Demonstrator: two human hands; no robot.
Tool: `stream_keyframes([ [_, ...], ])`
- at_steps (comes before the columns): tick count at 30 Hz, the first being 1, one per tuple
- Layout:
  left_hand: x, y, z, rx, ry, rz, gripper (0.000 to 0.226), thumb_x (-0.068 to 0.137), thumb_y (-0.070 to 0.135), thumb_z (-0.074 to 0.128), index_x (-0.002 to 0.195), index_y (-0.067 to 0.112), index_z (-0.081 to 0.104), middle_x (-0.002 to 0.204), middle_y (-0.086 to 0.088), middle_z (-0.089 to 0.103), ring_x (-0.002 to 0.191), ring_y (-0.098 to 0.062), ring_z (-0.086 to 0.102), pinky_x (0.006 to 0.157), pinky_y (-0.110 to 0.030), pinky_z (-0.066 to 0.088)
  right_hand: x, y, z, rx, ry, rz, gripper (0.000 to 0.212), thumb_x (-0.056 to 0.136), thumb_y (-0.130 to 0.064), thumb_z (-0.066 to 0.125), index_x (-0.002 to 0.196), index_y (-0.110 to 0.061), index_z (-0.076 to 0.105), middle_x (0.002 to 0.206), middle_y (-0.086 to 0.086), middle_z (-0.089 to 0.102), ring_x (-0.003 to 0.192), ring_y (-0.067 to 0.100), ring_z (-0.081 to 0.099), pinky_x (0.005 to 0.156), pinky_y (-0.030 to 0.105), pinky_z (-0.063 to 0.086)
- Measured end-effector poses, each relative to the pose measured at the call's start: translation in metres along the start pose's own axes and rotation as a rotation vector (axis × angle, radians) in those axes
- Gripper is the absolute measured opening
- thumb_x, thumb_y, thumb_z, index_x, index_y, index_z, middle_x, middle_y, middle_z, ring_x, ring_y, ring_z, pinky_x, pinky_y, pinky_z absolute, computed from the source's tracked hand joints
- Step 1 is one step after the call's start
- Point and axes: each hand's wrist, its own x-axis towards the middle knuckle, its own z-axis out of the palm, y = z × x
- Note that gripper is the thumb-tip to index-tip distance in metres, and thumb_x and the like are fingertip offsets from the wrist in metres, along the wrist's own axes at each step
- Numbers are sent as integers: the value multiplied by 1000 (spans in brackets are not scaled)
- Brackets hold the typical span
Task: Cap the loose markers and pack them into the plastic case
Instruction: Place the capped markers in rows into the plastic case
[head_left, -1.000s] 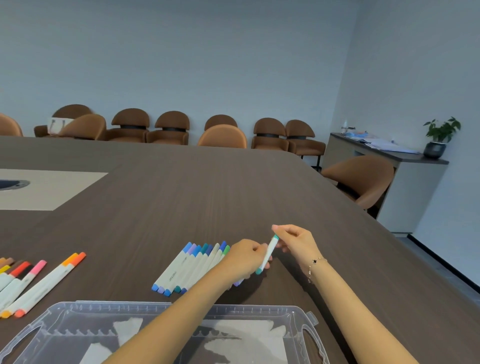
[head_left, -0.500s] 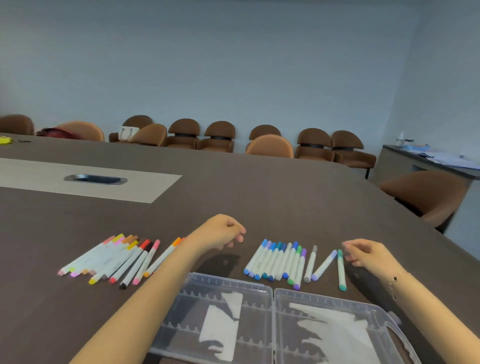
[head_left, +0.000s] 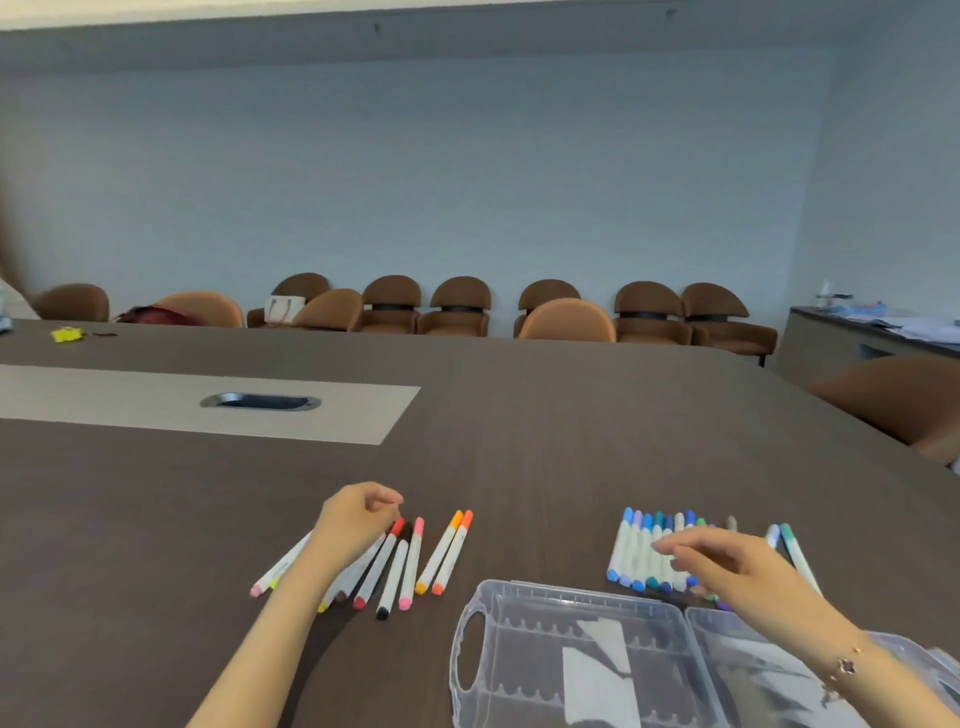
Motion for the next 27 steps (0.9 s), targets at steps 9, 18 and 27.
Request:
stream_keyframes([
  [9, 4, -65, -41, 107, 243, 4, 13, 88, 16, 60, 98, 20, 67, 89, 4, 67, 85, -9, 57, 71, -22, 41, 10, -30, 47, -209, -127, -52, 19, 95, -25, 51, 98, -33, 67, 102, -21, 63, 96, -1, 58, 76, 5, 45],
  [18, 13, -91, -33, 305, 160, -111, 14, 89, 25, 55, 103, 23, 59, 105, -2, 49, 68, -14, 60, 61, -21, 45, 43, -83, 106, -279, -212, -174, 21, 97, -27, 46, 99, -37, 64, 106, -21, 62, 100, -4, 56, 80, 4, 44],
  [27, 20, -92, -20, 253, 63, -69, 25, 91, 29, 56, 115, 21, 58, 111, -2, 53, 77, -6, 52, 66, -14, 37, 75, -91, 148, -362, -297, -147, 21, 96, -26, 47, 105, -28, 66, 103, -13, 61, 95, 4, 57, 81, 10, 44],
])
